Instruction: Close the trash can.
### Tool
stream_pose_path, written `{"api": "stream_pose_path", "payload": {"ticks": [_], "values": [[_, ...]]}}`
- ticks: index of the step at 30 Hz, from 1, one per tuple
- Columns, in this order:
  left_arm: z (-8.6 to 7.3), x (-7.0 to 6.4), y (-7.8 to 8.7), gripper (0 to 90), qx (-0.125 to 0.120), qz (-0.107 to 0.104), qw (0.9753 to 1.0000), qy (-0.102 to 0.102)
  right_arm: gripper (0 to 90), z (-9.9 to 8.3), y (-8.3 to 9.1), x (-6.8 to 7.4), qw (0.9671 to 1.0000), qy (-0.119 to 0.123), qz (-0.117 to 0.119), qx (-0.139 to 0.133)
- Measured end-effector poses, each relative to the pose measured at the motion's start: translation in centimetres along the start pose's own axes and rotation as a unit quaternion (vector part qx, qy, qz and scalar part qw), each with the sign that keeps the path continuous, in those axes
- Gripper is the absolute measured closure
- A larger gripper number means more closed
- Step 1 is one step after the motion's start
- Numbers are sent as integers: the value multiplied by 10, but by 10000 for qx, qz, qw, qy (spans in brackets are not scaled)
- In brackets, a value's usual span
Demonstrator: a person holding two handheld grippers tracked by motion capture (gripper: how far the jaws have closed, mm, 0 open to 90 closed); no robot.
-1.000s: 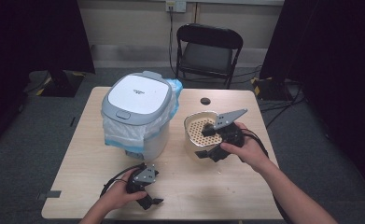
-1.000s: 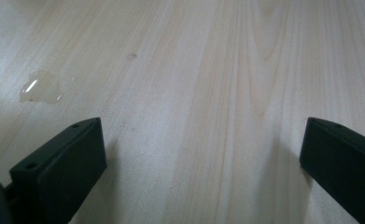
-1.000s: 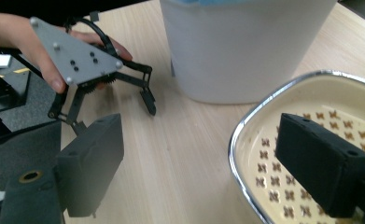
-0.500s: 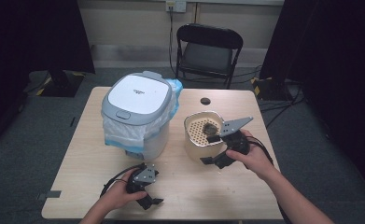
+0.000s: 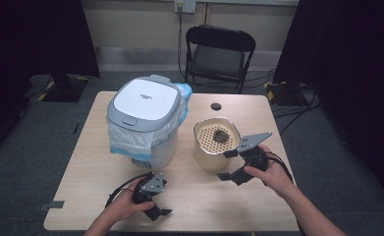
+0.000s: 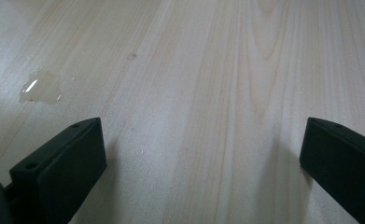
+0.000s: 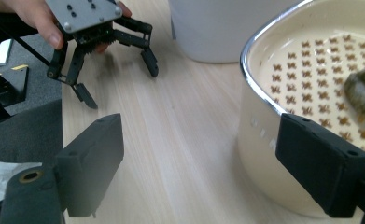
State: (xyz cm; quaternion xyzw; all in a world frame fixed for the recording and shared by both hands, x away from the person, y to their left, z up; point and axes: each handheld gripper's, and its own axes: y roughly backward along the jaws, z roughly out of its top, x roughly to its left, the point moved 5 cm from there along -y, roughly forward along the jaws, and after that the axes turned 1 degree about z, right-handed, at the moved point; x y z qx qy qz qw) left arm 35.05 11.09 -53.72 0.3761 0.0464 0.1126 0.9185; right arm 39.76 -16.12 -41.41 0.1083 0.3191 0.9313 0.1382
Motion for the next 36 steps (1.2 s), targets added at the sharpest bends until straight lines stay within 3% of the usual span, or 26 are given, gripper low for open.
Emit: {"api": "stream_pose_path", "payload": {"ticks": [19,28,36], "values": [[0,0,0,0,-6,1,10000,4,149,-37,-6,0,9996,-285,64,-45],[0,0,0,0,-29,-1,10000,9,149,-55,-11,-2,9996,-275,-59,87],[0,0,0,0,-30,0,10000,10,149,-71,-14,-3,9991,-413,-65,67]]}}
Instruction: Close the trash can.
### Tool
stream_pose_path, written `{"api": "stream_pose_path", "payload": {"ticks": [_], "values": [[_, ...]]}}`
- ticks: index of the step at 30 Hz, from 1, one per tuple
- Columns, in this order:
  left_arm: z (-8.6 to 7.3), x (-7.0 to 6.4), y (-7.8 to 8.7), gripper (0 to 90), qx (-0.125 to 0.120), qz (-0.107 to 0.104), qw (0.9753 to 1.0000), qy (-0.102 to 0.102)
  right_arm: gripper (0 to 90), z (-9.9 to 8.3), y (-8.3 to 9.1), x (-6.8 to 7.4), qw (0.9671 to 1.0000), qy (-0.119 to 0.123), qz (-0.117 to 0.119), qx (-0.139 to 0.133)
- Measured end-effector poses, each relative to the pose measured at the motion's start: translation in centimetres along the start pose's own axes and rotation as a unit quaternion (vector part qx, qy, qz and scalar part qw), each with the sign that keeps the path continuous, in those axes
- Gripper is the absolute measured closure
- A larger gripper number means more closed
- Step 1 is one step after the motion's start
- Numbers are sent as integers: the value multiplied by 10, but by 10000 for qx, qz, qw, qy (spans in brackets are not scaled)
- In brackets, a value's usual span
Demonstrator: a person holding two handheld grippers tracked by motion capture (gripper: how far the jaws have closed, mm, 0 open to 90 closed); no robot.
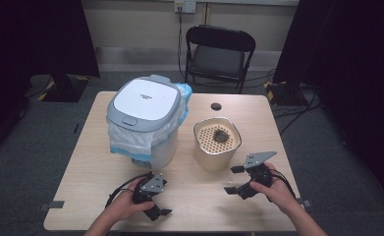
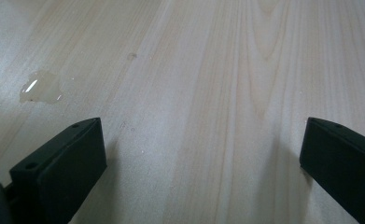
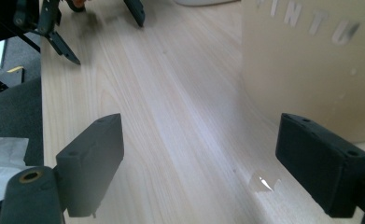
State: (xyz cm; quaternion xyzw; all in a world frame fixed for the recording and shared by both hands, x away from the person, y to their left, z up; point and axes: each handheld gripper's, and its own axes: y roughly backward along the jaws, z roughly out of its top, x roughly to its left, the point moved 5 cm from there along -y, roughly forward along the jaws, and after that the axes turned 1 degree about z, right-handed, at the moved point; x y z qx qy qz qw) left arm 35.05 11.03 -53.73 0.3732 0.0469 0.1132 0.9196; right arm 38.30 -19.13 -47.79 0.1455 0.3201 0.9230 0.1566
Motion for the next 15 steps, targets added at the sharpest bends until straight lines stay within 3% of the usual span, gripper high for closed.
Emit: {"api": "stream_pose_path", "payload": {"ticks": [15], "values": [[0,0,0,0,1,1,10000,1,149,-20,-13,-5,9999,11,-109,105]]}}
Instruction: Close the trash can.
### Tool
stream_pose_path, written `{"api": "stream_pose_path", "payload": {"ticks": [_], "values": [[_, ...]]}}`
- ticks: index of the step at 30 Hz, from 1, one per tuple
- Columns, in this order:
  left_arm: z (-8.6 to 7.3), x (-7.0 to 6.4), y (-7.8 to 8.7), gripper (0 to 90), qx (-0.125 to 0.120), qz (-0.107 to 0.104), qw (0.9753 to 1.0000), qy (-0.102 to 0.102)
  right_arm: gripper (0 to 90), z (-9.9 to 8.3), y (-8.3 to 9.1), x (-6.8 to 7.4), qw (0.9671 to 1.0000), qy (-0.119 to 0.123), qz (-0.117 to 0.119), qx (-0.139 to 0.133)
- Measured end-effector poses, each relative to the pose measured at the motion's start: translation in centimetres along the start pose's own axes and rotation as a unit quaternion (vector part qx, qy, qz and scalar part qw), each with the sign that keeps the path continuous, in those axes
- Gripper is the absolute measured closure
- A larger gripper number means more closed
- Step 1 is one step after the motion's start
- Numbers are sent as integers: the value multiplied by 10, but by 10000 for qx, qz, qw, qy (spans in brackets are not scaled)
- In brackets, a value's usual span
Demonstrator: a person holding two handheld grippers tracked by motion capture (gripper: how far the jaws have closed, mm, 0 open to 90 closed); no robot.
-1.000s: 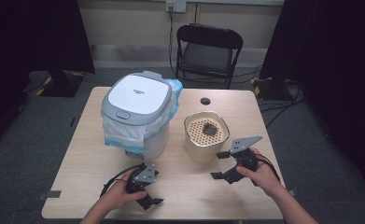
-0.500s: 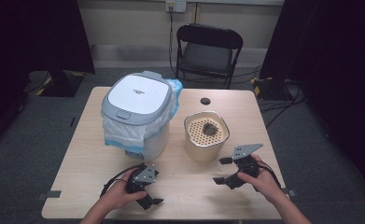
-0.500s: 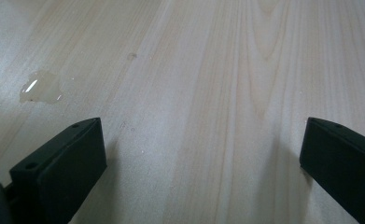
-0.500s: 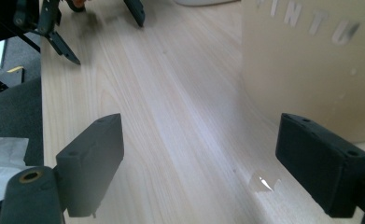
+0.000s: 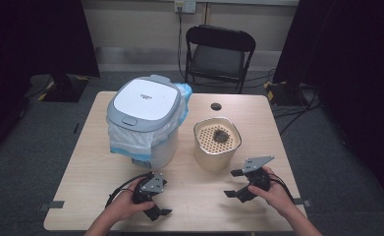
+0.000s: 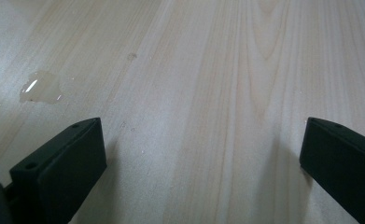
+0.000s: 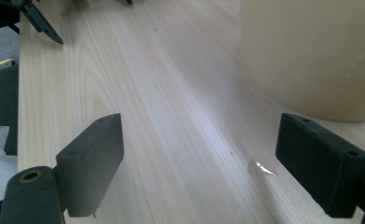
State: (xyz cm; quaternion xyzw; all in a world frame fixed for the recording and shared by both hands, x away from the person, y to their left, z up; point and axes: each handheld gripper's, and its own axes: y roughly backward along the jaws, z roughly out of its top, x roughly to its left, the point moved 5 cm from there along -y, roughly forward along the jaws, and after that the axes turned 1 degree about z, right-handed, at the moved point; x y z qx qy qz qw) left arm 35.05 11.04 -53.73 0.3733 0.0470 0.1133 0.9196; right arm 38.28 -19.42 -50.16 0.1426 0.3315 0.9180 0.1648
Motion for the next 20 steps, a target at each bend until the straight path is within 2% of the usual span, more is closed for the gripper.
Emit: {"api": "stream_pose_path", "payload": {"ticks": [20], "values": [[0,0,0,0,13,0,10000,-5,149,-15,-13,-3,9995,181,-159,199]]}}
